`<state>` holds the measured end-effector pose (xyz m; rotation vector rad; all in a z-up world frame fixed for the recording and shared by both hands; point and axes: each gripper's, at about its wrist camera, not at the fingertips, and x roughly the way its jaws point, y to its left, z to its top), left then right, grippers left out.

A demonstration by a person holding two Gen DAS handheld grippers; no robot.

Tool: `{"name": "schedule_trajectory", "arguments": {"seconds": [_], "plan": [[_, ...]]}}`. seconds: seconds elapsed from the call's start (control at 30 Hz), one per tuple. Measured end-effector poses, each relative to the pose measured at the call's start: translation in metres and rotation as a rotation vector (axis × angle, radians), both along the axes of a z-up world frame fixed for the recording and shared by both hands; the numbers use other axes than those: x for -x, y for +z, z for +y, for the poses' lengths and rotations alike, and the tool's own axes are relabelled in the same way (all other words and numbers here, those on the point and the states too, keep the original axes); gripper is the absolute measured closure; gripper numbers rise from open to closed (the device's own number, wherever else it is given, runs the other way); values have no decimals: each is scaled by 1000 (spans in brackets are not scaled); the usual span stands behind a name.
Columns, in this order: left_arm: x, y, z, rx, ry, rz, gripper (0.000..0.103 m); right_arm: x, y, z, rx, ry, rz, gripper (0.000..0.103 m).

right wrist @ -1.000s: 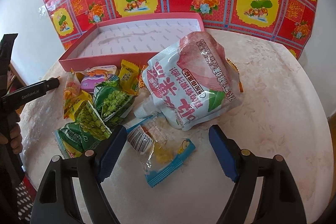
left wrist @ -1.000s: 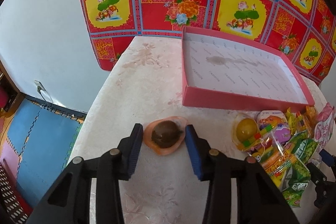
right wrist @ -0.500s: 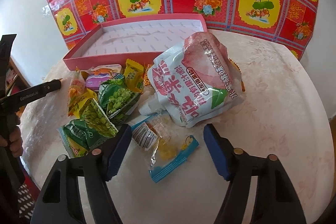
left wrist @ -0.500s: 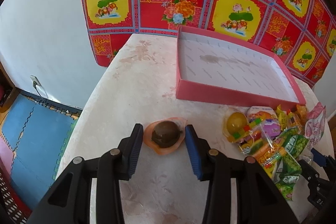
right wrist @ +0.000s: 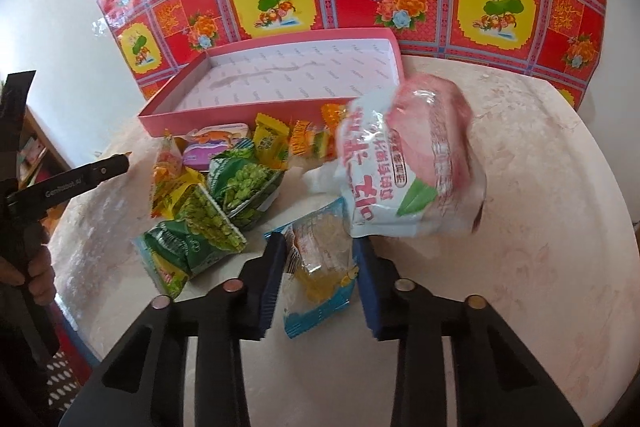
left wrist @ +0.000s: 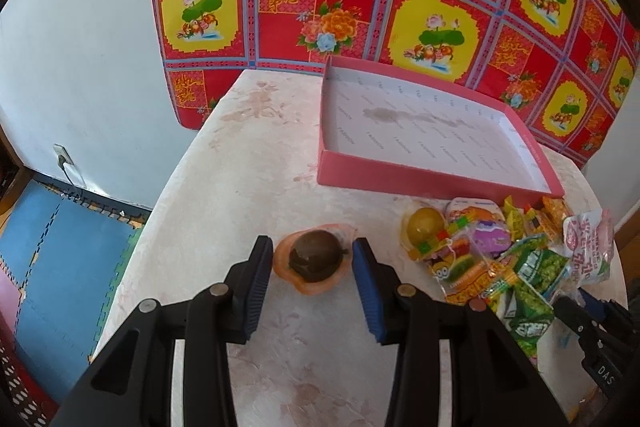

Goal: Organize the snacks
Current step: 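Grasp the blue-edged clear candy bag with the right tool while the left tool holds the egg snack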

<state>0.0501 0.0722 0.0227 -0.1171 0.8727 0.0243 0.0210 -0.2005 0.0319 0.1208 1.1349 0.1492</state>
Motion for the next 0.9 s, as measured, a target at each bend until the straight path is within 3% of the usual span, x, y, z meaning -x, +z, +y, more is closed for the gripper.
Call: {"name": "schedule_trajectory", "arguments": {"seconds": [0.37,0.9], "plan": [[8,11,-3,3,-10,-25,60,7,5,-2,-100,16,29,73],[15,21,-11,-4,-32,-42,60,16,22,-5,-115,37,-1,73]]}}
